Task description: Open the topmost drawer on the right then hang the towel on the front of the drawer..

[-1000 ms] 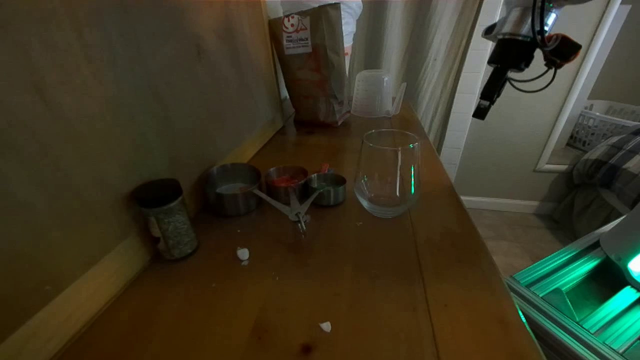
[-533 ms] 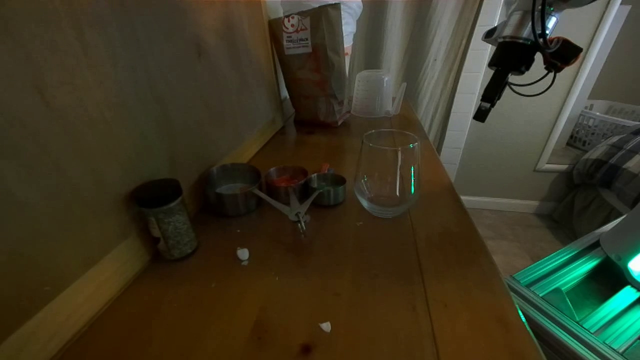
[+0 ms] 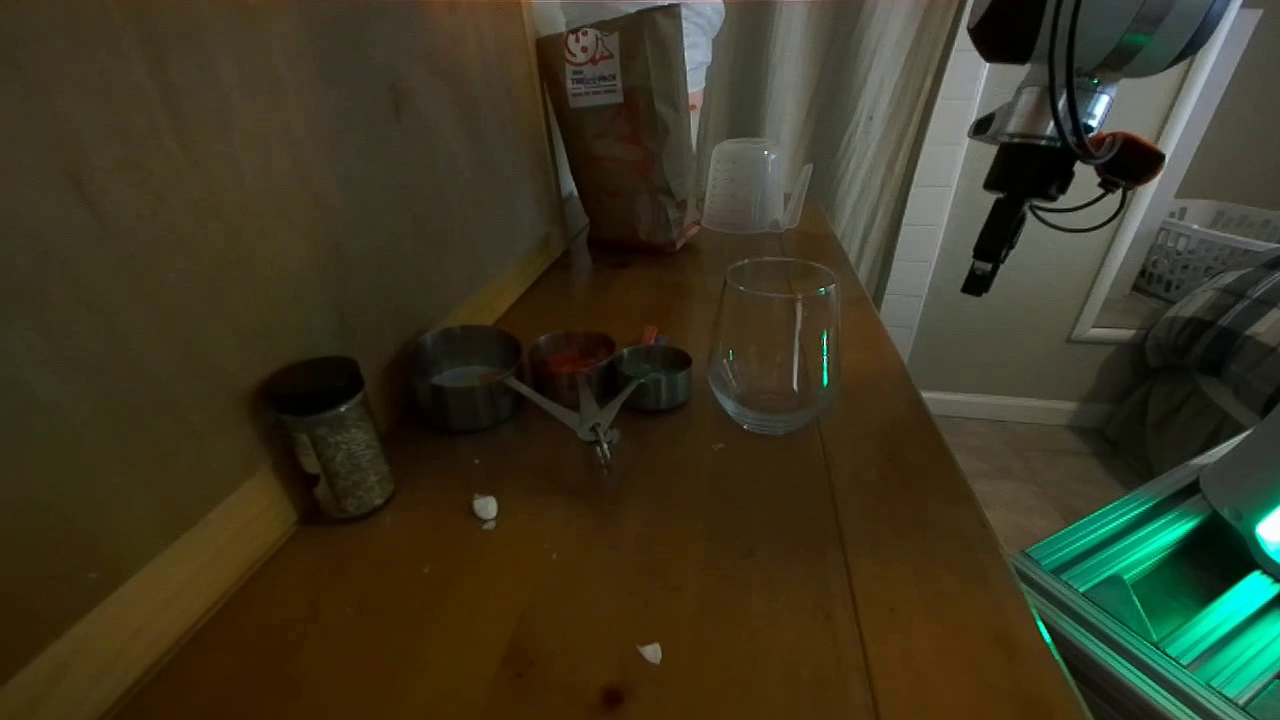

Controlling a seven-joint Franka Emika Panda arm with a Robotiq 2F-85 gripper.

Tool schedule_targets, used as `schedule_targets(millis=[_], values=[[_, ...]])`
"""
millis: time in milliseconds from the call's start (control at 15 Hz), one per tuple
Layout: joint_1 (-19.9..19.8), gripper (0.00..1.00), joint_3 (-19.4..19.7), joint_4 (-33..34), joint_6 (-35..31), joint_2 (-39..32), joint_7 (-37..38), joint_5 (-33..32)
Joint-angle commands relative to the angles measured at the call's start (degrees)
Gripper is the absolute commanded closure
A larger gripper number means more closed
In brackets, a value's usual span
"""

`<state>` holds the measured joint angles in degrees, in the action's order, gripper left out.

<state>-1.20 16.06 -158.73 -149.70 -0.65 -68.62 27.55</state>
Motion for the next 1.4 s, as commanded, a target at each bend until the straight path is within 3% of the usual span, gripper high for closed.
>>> schedule_targets(millis=[0,200,400,800,1067,1133,1333], values=[[1.08,0.0,-2.66,0.0,-7.16,-5.67,-12.24,10.01],[-0.33,0.0,-8.25,0.1,-10.17,-5.69,-25.79,22.7],[-2.23,0.0,-12.44,2.33,-8.64,-5.53,-38.56,33.67],[-4.99,0.0,-12.74,8.64,-6.46,-16.53,-62.3,52.44],[-6.55,0.0,-13.49,13.84,-4.18,-27.26,-71.64,58.92],[-5.5,0.0,-12.6,9.42,-5.24,-20.62,-67.08,55.47],[-5.74,0.0,-12.79,12.69,-4.58,-26.66,-69.43,56.82]])
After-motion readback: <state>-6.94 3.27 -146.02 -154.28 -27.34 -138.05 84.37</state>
